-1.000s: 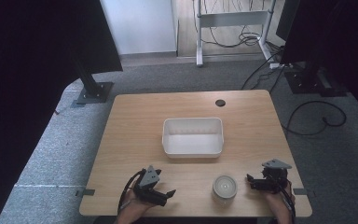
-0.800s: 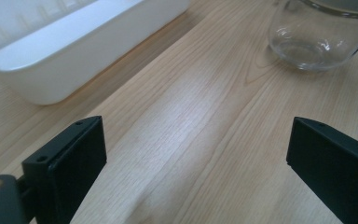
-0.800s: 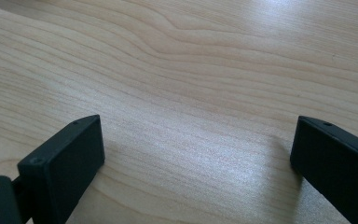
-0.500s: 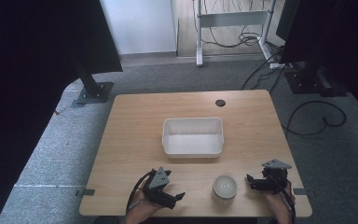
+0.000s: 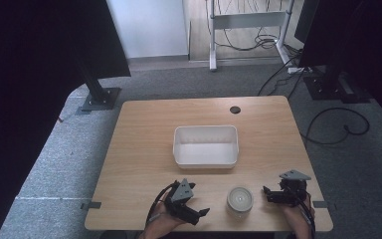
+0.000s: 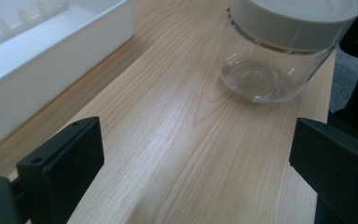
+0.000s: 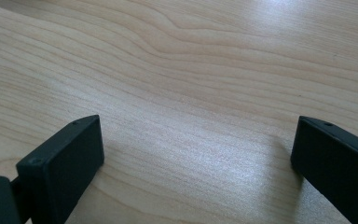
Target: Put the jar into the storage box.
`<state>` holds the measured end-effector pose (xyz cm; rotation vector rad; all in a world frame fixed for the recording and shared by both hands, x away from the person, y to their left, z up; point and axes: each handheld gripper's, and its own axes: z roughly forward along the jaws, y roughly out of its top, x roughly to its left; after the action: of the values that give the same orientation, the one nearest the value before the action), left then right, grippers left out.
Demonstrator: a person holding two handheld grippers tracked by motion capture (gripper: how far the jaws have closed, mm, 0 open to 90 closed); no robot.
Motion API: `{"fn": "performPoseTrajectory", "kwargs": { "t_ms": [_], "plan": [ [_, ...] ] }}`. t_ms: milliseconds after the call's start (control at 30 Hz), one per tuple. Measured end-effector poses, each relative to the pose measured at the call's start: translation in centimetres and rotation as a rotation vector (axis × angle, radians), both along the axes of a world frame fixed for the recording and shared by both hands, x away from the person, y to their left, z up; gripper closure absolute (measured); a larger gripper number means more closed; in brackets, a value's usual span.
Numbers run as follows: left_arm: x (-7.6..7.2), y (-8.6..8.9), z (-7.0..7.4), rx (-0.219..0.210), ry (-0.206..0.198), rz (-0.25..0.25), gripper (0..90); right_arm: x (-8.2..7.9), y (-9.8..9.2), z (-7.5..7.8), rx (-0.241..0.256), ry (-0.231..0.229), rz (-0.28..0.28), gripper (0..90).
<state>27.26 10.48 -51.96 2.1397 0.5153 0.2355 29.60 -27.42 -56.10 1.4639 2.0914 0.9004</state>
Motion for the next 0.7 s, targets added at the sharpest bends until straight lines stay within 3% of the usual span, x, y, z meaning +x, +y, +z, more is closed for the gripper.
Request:
{"fn": "performPoseTrajectory", "kwargs": {
  "t_ms": [700],
  "plan": [
    [0.0, -4.3, -0.5, -0.012, -0.014, -0.07, 2.9, 0.0, 0.0, 0.0, -0.001, 0.001, 0.006, 1.8]
  ]
}}
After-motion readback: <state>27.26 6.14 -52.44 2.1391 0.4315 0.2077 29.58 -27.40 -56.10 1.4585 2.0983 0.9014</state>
